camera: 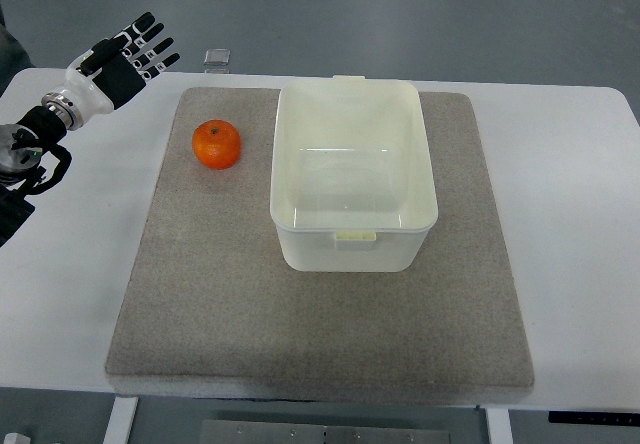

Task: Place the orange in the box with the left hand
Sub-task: 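Reach the left hand toward the orange tangerine on the mat, then close the left hand's fingers around the orange tangerine, then lift the tangerine with the left hand and carry it over the box, then lower the tangerine into the box and open the left hand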

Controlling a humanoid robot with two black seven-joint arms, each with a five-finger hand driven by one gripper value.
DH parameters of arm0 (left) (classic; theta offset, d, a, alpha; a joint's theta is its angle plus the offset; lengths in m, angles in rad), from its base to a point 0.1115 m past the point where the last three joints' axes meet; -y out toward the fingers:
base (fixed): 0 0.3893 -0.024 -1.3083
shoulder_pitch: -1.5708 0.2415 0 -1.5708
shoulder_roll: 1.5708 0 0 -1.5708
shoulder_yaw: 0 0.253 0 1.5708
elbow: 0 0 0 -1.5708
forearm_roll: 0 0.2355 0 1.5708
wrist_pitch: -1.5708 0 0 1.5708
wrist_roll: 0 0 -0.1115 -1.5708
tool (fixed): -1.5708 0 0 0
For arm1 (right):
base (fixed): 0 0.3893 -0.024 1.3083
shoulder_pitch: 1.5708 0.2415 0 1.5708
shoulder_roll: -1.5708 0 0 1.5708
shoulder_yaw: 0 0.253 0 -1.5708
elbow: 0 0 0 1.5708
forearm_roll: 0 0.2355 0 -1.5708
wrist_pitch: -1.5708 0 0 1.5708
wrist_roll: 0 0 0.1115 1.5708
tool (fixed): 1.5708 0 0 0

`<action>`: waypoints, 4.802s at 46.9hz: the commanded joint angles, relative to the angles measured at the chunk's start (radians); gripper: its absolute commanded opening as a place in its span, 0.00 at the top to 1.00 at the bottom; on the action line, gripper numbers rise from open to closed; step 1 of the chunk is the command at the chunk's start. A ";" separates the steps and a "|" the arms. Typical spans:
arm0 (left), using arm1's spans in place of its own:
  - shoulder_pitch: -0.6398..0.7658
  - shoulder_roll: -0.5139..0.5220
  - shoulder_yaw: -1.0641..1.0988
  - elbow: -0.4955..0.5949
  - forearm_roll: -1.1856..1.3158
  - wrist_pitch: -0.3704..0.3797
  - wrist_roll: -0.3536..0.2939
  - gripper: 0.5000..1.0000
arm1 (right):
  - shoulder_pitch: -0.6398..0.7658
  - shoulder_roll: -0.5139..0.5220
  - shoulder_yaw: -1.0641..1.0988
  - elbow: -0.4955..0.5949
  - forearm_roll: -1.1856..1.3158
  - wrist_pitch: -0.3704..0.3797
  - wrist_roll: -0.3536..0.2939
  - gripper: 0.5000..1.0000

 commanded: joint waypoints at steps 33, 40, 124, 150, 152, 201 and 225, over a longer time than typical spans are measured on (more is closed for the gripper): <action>-0.034 0.018 0.020 -0.003 0.028 0.060 -0.003 0.01 | 0.000 0.000 0.000 0.001 0.000 0.000 0.000 0.14; -0.048 0.026 0.020 -0.005 0.303 0.058 -0.072 0.01 | 0.000 0.000 0.000 0.001 0.000 0.000 0.000 0.14; -0.066 0.088 0.222 -0.407 2.060 0.239 -0.365 0.10 | 0.000 0.000 0.000 0.001 0.000 0.000 0.000 0.14; -0.132 0.099 0.244 -0.407 2.072 0.239 -0.345 1.00 | 0.000 0.000 0.000 0.000 0.000 0.000 0.000 0.14; -0.155 0.104 0.242 -0.408 2.071 0.236 -0.345 1.00 | 0.000 0.000 0.000 0.000 0.000 0.000 0.000 0.14; -0.350 0.107 0.333 -0.851 1.968 0.104 -0.364 1.00 | 0.000 0.000 -0.001 0.001 0.000 0.000 0.000 0.14; -0.288 -0.033 0.364 -0.743 2.060 0.112 -0.325 1.00 | 0.000 0.000 0.000 0.000 0.000 0.000 0.000 0.14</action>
